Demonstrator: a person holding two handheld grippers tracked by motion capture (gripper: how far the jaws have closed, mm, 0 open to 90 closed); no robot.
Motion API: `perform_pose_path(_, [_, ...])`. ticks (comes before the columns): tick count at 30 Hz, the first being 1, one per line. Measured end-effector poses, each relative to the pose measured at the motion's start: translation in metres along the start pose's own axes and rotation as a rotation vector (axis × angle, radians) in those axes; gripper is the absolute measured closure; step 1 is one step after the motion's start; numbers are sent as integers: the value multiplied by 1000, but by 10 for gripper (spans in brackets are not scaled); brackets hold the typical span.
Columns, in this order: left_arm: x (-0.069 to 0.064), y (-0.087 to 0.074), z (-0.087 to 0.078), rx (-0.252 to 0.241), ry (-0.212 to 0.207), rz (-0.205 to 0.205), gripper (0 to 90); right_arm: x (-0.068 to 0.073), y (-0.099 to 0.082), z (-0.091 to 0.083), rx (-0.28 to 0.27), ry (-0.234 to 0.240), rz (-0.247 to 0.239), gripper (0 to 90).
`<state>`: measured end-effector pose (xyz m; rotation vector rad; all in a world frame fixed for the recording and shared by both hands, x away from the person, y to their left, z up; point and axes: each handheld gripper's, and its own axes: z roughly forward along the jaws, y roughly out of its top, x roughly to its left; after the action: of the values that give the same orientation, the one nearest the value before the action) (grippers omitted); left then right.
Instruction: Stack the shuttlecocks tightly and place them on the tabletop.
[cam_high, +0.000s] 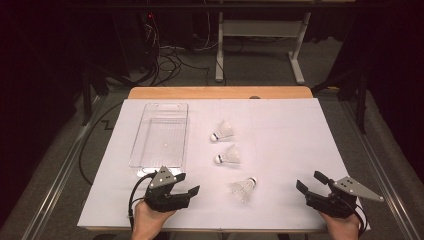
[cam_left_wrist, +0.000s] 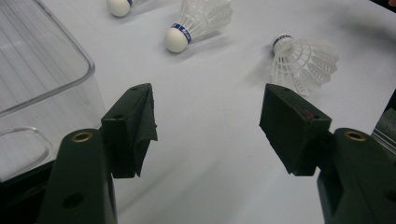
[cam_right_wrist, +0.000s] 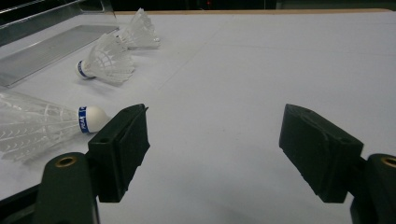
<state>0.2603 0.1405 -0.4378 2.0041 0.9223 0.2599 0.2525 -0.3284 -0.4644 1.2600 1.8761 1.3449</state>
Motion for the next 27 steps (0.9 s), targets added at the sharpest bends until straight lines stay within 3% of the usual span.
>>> perform_pose_path(27, [3, 28, 23, 45, 6, -18, 383, 0, 0, 0, 2, 7, 0, 246])
